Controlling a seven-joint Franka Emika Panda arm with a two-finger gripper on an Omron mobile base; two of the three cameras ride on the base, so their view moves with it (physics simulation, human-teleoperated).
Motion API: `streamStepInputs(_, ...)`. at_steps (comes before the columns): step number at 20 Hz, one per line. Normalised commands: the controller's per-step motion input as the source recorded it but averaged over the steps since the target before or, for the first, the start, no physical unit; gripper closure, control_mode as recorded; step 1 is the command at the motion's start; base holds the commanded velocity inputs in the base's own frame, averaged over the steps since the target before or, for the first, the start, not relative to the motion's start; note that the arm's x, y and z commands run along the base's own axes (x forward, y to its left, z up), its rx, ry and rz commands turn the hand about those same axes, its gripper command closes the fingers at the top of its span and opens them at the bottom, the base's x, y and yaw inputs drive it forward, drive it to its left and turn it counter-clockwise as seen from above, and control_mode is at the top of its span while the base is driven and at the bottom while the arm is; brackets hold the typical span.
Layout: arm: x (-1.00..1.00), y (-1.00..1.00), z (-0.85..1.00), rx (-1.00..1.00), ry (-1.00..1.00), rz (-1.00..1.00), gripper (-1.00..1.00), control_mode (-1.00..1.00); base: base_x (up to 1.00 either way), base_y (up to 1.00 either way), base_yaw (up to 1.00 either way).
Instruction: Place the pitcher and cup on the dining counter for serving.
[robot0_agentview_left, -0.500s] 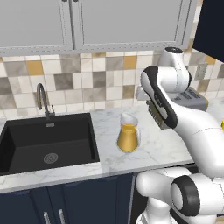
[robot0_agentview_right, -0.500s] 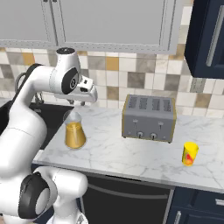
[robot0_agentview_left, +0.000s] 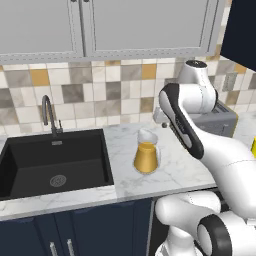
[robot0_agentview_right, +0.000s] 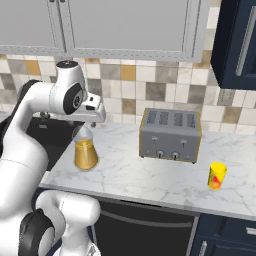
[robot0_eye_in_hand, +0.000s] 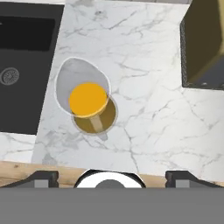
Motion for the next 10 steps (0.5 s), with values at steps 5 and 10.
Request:
streamStepInputs(5, -0.12, 0.04, -0.59, -0.01, 0.00, 0.34, -1.00, -1.00, 0.00, 0.00, 0.00)
streamStepInputs(10, 0.03, 0.00, -0.57, 0.00, 0.00, 0.29, -1.00, -1.00, 0.00, 0.00, 0.00)
